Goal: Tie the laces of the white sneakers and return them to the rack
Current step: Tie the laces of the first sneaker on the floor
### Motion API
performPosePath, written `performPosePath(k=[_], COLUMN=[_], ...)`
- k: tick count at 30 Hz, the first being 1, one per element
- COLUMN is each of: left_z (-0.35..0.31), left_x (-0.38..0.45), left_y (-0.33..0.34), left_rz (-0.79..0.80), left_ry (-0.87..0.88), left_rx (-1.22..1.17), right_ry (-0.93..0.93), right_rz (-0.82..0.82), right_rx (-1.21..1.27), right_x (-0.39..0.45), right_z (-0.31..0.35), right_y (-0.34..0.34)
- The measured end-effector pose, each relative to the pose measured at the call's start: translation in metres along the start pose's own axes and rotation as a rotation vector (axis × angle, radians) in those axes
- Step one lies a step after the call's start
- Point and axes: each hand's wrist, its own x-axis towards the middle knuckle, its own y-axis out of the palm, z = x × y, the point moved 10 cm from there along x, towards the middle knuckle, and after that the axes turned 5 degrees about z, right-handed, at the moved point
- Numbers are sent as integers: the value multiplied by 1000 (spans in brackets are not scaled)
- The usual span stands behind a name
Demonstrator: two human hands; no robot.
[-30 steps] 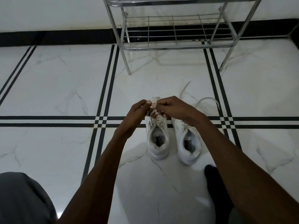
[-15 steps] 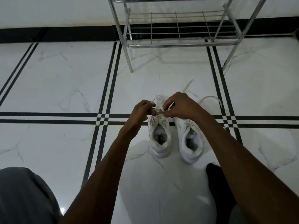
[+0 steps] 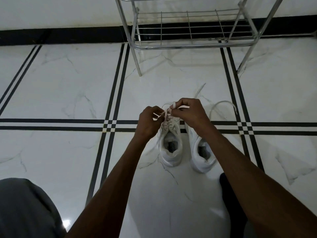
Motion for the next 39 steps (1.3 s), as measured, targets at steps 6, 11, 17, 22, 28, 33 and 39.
performPosePath(k=[6,11,17,22,28,33,39], left_z=[17,18,73,150,86,54,55], left_x=[-6,-9,-24,-63,-32,-18,-22], left_y=[-19,-27,-79,-65,-24,26,22], left_rz=[77,39,-275,-239,-53,203,118], left_ry=[-134,-185,-208,-587,-259,-169,-170], left_rx=[-429,-838,-315,-97,-24,-71,-28], right_ry=[107,262,291,207,38,21,74], right_rz=[41,105,-221,-249,-303,270,216], right_rx=[146,236,-561,-818,-647,-609,-664], right_x=[0,-3,-7,-18,-21,-16,-15], right_z=[-10,-25,-38,-54,-24,-29,-37], right_y=[-8,4,-55,-59,-48,14,15])
